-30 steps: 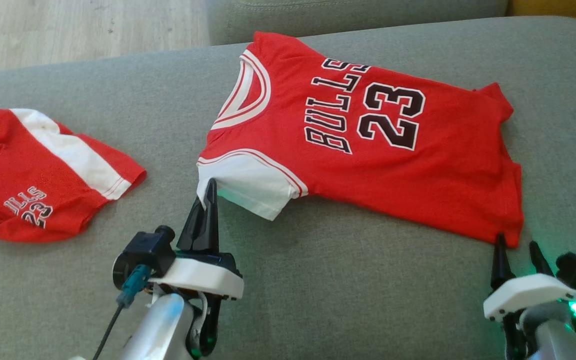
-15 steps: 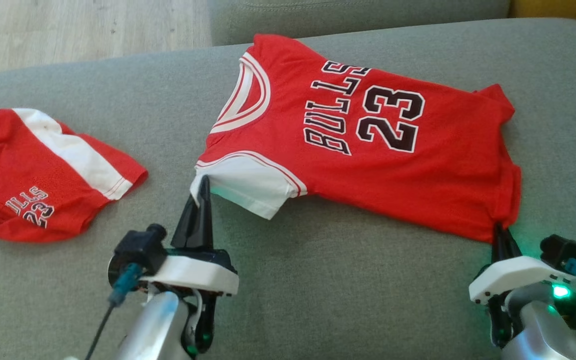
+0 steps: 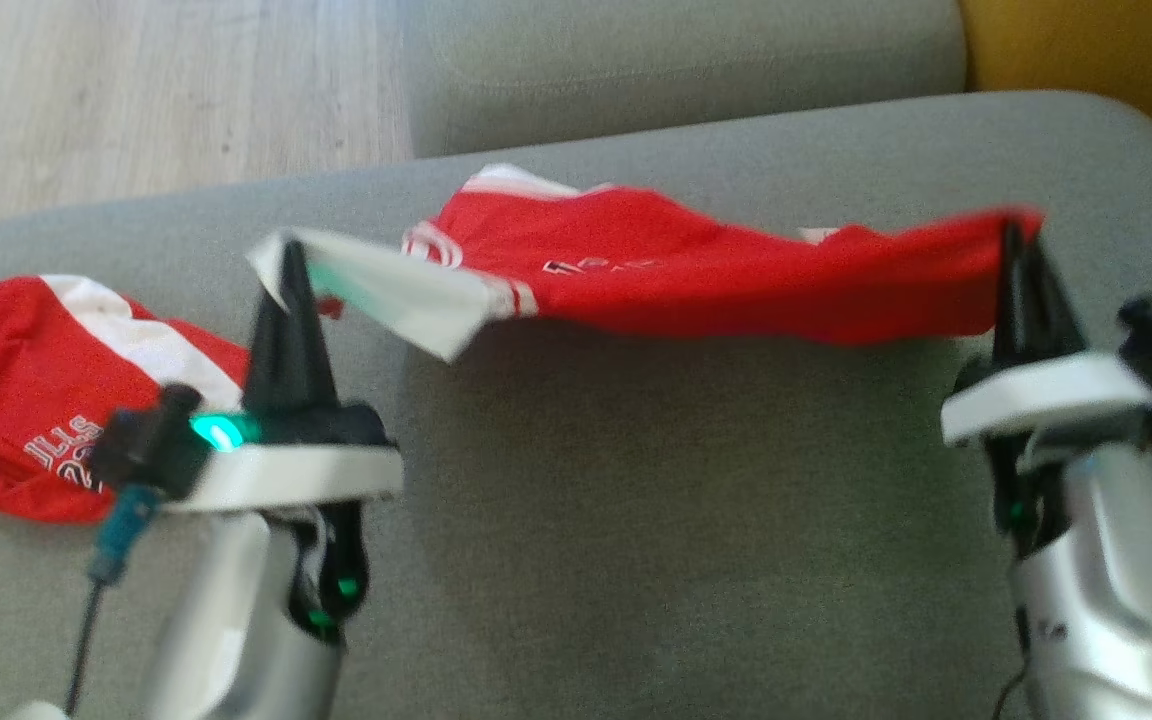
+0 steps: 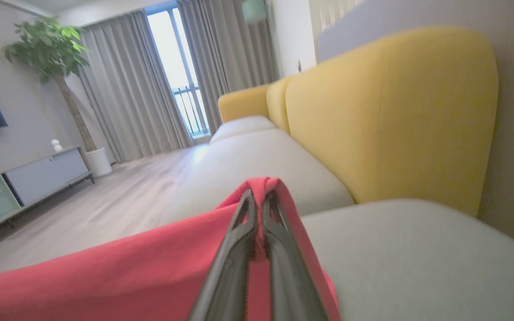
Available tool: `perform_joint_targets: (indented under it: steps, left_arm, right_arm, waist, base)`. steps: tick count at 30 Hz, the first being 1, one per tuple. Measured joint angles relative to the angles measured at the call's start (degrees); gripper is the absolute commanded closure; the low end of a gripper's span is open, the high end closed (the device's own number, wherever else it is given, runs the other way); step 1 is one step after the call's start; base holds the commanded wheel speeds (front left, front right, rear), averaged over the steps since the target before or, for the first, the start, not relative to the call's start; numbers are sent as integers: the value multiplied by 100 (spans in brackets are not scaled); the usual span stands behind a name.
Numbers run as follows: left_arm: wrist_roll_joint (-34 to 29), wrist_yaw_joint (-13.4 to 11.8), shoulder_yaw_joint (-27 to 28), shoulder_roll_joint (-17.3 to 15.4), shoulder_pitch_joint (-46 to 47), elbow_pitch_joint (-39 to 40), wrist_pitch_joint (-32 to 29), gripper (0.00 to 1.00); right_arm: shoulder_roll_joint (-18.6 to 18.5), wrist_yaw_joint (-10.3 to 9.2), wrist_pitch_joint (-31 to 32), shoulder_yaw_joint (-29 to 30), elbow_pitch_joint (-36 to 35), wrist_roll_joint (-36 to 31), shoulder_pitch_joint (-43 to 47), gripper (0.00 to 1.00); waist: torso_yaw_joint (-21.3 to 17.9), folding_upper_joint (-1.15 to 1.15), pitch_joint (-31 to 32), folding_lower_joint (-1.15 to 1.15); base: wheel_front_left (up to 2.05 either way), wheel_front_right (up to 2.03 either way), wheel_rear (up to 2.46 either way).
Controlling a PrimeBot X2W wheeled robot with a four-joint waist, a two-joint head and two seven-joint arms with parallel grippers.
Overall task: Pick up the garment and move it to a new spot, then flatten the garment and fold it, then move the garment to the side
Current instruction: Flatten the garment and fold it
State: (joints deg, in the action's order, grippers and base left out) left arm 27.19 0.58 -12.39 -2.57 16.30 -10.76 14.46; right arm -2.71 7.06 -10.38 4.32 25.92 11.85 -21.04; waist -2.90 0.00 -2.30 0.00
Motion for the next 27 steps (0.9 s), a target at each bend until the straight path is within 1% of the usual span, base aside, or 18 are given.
perform_joint_targets:
  steps: [3, 5, 8, 9, 13, 17, 20, 22, 25, 27]
  left_arm:
    - [90, 49, 175, 8, 272, 354, 15, 100]
    - [175, 52, 250, 7, 425, 647, 4, 100]
    - [314, 35, 331, 2, 567, 1180, -205, 100]
    - [379, 7, 350, 1, 584, 1394, -294, 100]
    - [499, -240, 444, -23, 578, 2219, -737, 100]
    - [543, -469, 508, -130, 564, 2875, -1167, 100]
    - [471, -567, 534, -278, 585, 2928, -1395, 100]
    - [466, -563, 566, -371, 709, 2730, -1545, 100]
    - [517, -549, 727, -526, 1344, 2148, -1712, 100]
    - [517, -447, 854, -716, 2020, 1706, -1752, 100]
  right_arm:
    - [-42, 0, 309, -57, -784, -82, -193, 100]
    - [-132, 0, 560, -103, -1276, -85, -265, 100]
    - [-241, 0, 983, -105, -1969, -84, -294, 100]
    - [-245, 0, 1139, -82, -2197, -76, -289, 100]
    - [-222, 0, 1780, 11, -3114, 15, -135, 100]
    - [-143, 0, 2332, 52, -3745, 29, 292, 100]
    - [-118, 0, 2590, 62, -3878, 23, 344, 100]
    - [-110, 0, 2737, 64, -3812, 26, 188, 100]
    - [-113, 0, 2802, 33, -3373, 134, -528, 100]
    - [-199, 0, 2744, -43, -2907, 118, -1312, 100]
  waist:
    - [-29, 0, 159, 0]
    - [-44, 0, 257, 0]
    - [-51, 0, 366, 0]
    - [-50, 0, 393, 0]
    - [-21, 0, 453, 0]
    - [-13, 0, 382, 0]
    - [-11, 0, 251, 0]
    - [-13, 0, 101, -1]
    - [-34, 0, -230, 1]
    - [-55, 0, -521, 1]
  base:
    - [0, 0, 0]
    - [0, 0, 0]
    - [0, 0, 0]
    - [0, 0, 0]
    - [0, 0, 0]
    - [0, 0, 0]
    - [0, 0, 0]
    - [0, 0, 0]
    - [0, 0, 0]
    - [0, 0, 0]
